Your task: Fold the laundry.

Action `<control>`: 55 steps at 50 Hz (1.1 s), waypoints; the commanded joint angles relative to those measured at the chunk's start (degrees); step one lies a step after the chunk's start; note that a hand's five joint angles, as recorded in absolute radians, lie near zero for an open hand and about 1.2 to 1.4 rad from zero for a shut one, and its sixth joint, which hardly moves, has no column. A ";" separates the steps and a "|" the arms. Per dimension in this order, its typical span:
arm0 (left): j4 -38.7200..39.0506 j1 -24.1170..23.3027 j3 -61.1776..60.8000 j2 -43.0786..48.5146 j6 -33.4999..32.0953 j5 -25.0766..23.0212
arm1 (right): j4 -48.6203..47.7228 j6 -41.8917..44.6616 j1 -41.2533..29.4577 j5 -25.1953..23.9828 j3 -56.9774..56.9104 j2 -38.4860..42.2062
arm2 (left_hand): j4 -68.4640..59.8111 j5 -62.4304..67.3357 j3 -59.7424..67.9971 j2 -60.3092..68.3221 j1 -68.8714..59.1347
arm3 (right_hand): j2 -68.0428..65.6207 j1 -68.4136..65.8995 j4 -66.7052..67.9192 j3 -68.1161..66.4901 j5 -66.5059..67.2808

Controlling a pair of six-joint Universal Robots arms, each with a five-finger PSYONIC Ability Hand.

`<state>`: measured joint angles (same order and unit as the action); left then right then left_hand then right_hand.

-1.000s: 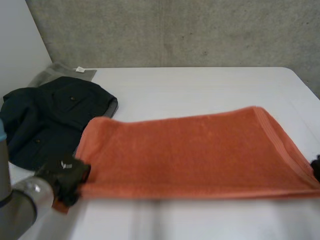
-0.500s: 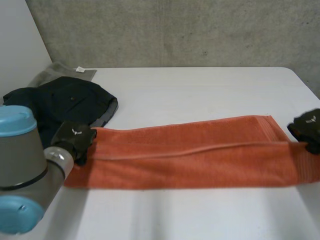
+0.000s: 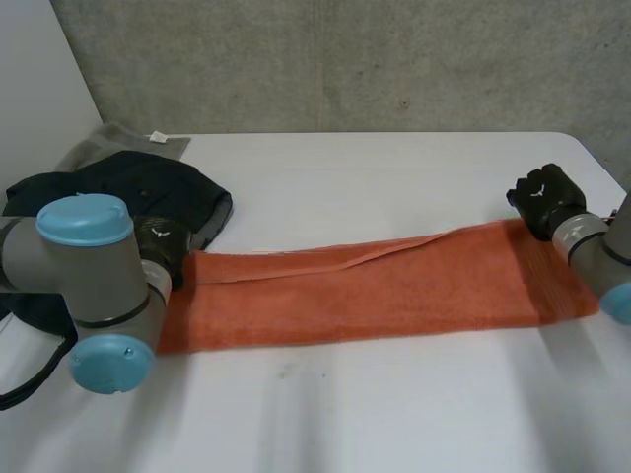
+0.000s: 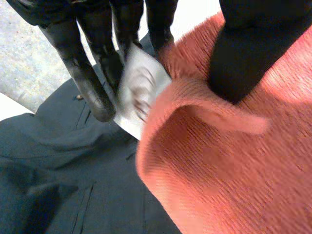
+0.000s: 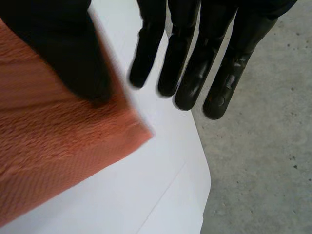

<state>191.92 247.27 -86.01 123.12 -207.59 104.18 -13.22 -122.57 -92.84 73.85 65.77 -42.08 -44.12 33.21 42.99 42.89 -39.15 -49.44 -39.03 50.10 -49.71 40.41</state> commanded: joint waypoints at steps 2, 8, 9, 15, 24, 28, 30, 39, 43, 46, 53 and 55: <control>0.91 -2.23 1.28 0.20 0.43 -0.03 | -3.30 -1.96 -1.21 5.34 -2.23 0.95 | 34.12 -33.21 -32.99 -32.89 29.15 | 39.44 29.03 -40.10 39.71 -40.41; 0.74 -2.76 -1.35 -4.28 0.34 -0.12 | -2.43 -14.96 -0.50 5.78 2.51 -9.15 | 34.12 -33.21 -32.99 -32.89 29.15 | 39.44 29.03 -40.10 39.71 -40.41; 0.83 -2.76 -2.49 -5.68 0.43 -0.29 | -1.90 -16.54 -0.42 5.52 3.56 -10.99 | 34.12 -33.21 -32.99 -32.89 29.15 | 39.44 29.03 -40.10 39.71 -40.41; 1.70 -4.25 -10.22 -13.25 0.34 -1.70 | 9.23 -21.57 4.58 -0.35 11.03 -21.37 | 34.12 -33.21 -32.99 -32.89 29.15 | 39.44 29.03 -40.10 39.71 -40.41; 6.62 -5.49 -17.35 -17.03 0.25 -3.90 | 21.57 -20.25 10.30 -7.57 19.13 -22.00 | 34.12 -33.21 -32.99 -32.89 29.15 | 37.01 26.61 -37.68 37.28 -37.99; 8.21 -4.87 -17.35 -16.42 -0.01 -3.98 | 19.64 -17.53 12.32 -7.75 21.59 -21.03 | 34.12 -33.21 -32.99 -32.89 29.15 | 32.80 22.40 -33.47 33.07 -33.78; 8.21 -4.61 -16.74 -15.11 -0.19 -4.42 | 17.54 -15.69 12.94 -7.58 22.47 -19.46 | 34.12 -33.21 -32.99 -32.89 29.15 | 28.95 18.55 -29.62 29.23 -29.93; 9.00 -2.41 -11.57 -4.93 -1.24 -6.44 | 11.99 -14.19 14.09 -7.66 23.70 -16.46 | 33.91 -32.99 -32.78 -32.67 28.94 | 23.04 12.64 -23.71 23.31 -24.01; 9.26 -1.10 -6.65 -0.18 -2.99 -6.36 | 11.73 -14.27 13.91 -7.84 24.23 -16.55 | 33.74 -32.83 -32.61 -32.51 28.77 | 20.68 10.28 -21.35 20.96 -21.66; 9.35 0.49 -2.87 2.29 -4.93 -6.18 | 11.64 -14.19 13.82 -7.93 24.58 -16.72 | 33.57 -32.66 -32.44 -32.34 28.60 | 20.34 9.94 -21.01 20.62 -21.32; 12.42 5.58 5.32 3.97 -7.48 -4.34 | 10.94 -14.19 13.91 -8.10 26.25 -16.90 | 33.07 -32.15 -31.94 -31.84 28.10 | 17.15 6.75 -17.82 17.42 -18.12; 13.04 5.68 5.15 3.80 -7.48 -4.25 | 9.80 -14.10 13.91 -8.28 26.86 -16.99 | 33.06 -32.15 -31.93 -31.83 28.10 | 16.98 6.58 -17.65 17.25 -17.96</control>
<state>202.58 250.45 -83.75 127.14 -214.50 98.71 -1.95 -136.74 -78.97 65.81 91.22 -58.86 -11.49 2.76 11.97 11.49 -11.13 -26.78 -23.08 27.02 -26.82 15.96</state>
